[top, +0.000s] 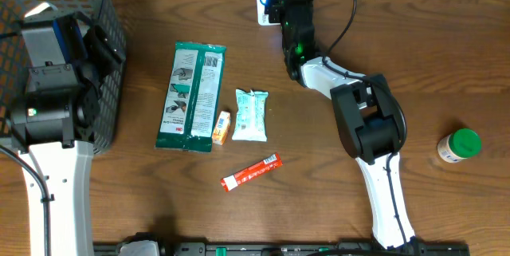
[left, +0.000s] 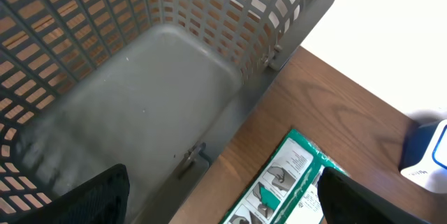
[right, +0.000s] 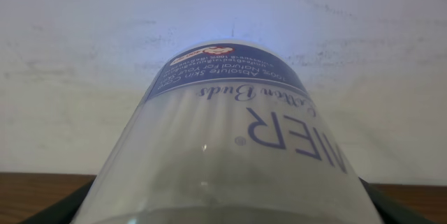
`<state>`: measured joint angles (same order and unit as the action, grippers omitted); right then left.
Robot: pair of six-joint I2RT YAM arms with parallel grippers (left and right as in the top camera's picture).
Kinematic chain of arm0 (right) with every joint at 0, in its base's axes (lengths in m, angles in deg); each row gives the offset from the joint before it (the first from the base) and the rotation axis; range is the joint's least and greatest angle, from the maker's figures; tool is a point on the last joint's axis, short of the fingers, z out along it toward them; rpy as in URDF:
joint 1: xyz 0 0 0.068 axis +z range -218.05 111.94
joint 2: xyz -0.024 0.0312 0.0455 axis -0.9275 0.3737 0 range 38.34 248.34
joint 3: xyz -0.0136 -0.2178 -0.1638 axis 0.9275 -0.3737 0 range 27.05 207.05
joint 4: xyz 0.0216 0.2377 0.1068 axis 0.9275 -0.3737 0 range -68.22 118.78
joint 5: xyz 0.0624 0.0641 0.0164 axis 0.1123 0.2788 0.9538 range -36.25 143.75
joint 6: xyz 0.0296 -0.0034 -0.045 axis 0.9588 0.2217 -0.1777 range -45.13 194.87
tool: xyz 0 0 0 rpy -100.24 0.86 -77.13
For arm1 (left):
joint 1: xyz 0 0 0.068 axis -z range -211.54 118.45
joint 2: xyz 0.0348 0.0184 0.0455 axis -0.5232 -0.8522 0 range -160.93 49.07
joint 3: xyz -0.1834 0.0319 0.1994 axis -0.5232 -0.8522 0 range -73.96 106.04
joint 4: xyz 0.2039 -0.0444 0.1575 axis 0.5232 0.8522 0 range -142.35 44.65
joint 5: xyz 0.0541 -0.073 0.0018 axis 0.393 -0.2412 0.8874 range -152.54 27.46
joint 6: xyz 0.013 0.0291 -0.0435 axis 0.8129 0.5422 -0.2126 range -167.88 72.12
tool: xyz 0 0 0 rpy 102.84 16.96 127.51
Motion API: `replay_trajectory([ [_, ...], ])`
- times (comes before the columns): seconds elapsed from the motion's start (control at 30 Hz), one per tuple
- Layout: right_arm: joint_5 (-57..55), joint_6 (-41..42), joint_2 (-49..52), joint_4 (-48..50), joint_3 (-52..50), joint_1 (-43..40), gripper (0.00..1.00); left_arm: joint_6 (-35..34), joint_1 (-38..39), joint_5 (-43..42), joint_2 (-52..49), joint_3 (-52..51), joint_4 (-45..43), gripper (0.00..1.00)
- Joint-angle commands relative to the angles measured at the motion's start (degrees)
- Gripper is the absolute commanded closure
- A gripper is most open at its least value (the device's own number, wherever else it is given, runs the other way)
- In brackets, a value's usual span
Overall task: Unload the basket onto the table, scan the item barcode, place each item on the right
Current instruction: 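Hold the tub's blue label against the scanner window, then move the tub to the right table edge beside the Knorr jar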
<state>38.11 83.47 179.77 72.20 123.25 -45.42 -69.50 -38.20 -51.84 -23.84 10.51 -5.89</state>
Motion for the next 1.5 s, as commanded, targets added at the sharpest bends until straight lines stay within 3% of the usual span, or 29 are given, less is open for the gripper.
replay_trajectory([
  [0.0, 0.26, 2.34, 0.37, 0.52, 0.55, -0.26, 0.99, 0.09, -0.17, 0.5, -0.09, 0.24, 0.04, 0.16],
  [0.53, 1.01, 3.06, 1.05, 0.98, 0.55, -0.39, 0.99, 0.09, -0.17, 0.5, -0.09, 0.24, 0.04, 0.16],
  [0.73, 3.91, -0.22, -5.84, -4.07, 0.55, -0.55, 0.99, 0.09, -0.17, 0.5, -0.09, 0.24, 0.04, 0.16],
  [1.0, 4.37, -0.76, -27.78, -31.56, 0.55, -0.59, 0.99, 0.09, -0.17, 0.5, -0.09, 0.24, 0.04, 0.16],
  [1.27, 8.44, -0.76, -51.69, -75.89, 0.55, -4.66, 0.99, 0.09, -0.17, 0.5, -0.09, 0.24, 0.04, 0.16],
  [1.47, 8.44, -0.79, -58.66, -102.09, 0.55, -12.37, 0.99, 0.09, -0.17, 0.5, -0.09, 0.24, 0.04, 0.16],
])
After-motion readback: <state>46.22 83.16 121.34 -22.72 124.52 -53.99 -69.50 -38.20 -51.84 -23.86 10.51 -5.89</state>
